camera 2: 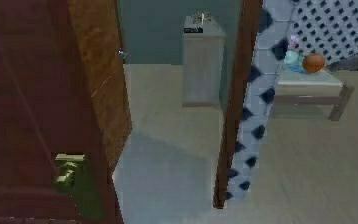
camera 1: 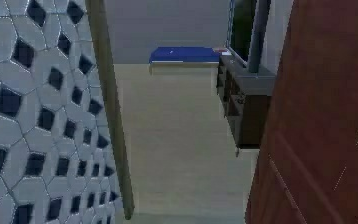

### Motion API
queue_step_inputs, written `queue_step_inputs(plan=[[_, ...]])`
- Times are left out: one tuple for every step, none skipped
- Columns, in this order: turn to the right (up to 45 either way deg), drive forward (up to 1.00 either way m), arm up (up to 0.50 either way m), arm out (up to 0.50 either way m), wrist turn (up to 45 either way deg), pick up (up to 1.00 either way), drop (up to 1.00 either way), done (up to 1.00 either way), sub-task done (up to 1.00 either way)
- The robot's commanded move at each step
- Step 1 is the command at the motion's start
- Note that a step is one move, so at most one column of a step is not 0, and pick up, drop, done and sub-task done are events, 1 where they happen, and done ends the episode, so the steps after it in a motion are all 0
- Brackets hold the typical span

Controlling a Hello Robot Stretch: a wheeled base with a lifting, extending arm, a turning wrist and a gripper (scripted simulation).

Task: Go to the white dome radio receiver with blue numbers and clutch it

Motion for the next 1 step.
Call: queue_step_inputs(plan=[[0.0,1.00,0.00,0.00,0.0,0.00,0.00,0.00,0.00]])
